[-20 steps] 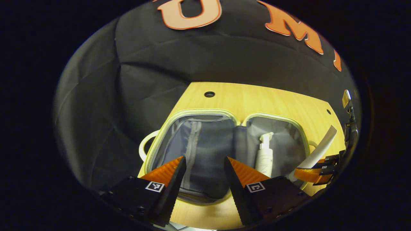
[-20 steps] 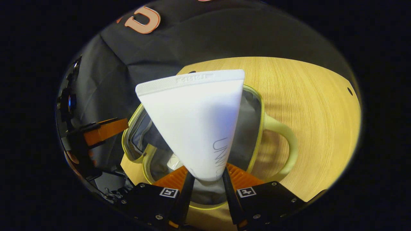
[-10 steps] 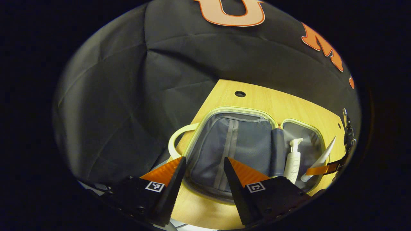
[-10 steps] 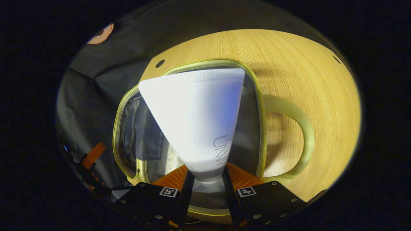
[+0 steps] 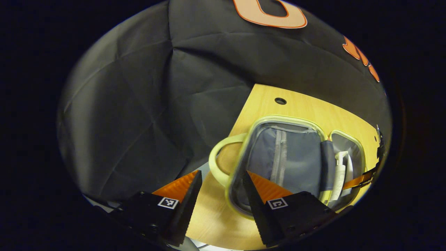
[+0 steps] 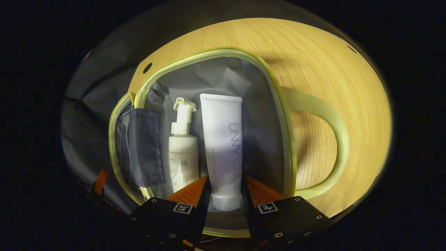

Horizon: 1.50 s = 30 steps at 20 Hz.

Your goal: First open the suitcase, pack the skin care products into it, and then close the suitcase.

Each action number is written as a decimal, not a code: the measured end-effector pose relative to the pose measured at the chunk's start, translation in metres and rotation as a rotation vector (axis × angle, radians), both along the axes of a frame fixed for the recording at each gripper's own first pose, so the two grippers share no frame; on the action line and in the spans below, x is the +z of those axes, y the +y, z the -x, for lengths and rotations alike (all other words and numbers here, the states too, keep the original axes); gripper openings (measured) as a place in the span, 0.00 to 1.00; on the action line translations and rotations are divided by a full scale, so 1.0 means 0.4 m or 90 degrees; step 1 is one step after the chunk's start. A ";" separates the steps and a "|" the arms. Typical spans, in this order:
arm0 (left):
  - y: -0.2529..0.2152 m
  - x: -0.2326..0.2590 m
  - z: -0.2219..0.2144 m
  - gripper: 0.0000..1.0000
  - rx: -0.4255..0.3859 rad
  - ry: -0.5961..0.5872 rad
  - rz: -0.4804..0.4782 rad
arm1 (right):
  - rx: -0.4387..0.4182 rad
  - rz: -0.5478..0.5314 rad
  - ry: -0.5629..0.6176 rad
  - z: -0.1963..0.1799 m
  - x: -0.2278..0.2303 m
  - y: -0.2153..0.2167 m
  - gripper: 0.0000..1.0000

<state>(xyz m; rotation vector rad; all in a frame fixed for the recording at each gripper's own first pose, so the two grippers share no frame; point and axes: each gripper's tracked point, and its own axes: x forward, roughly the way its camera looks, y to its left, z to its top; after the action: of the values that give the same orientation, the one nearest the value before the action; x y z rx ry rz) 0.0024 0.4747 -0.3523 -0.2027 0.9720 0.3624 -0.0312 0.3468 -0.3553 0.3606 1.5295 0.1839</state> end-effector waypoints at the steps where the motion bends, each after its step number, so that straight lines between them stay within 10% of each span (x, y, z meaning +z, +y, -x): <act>1: 0.014 -0.011 -0.005 0.77 0.014 -0.005 0.002 | -0.012 -0.001 -0.001 0.002 0.004 0.001 0.53; 8: 0.100 -0.108 -0.065 0.77 0.099 -0.037 0.097 | -0.048 -0.014 -0.038 0.028 0.045 -0.010 0.52; 17: 0.062 -0.252 -0.134 0.82 0.077 0.019 0.216 | -0.101 -0.012 -0.192 -0.025 0.192 -0.120 0.88; 19: 0.055 -0.265 -0.139 0.74 0.083 0.027 0.242 | -0.100 -0.002 -0.242 -0.036 0.240 -0.162 0.92; 23: 0.033 -0.291 -0.146 0.25 0.118 0.025 0.290 | -0.099 0.021 -0.338 -0.052 0.332 -0.239 0.94; 30: 0.041 -0.183 -0.151 0.08 0.064 -0.036 0.268 | -0.106 0.085 -0.538 -0.107 0.470 -0.350 0.96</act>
<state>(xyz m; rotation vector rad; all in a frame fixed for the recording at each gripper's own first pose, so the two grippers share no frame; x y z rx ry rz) 0.0626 0.4913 -0.4256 -0.6430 0.9767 0.2393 0.0117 0.2067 -0.1672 0.2512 0.6695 0.0825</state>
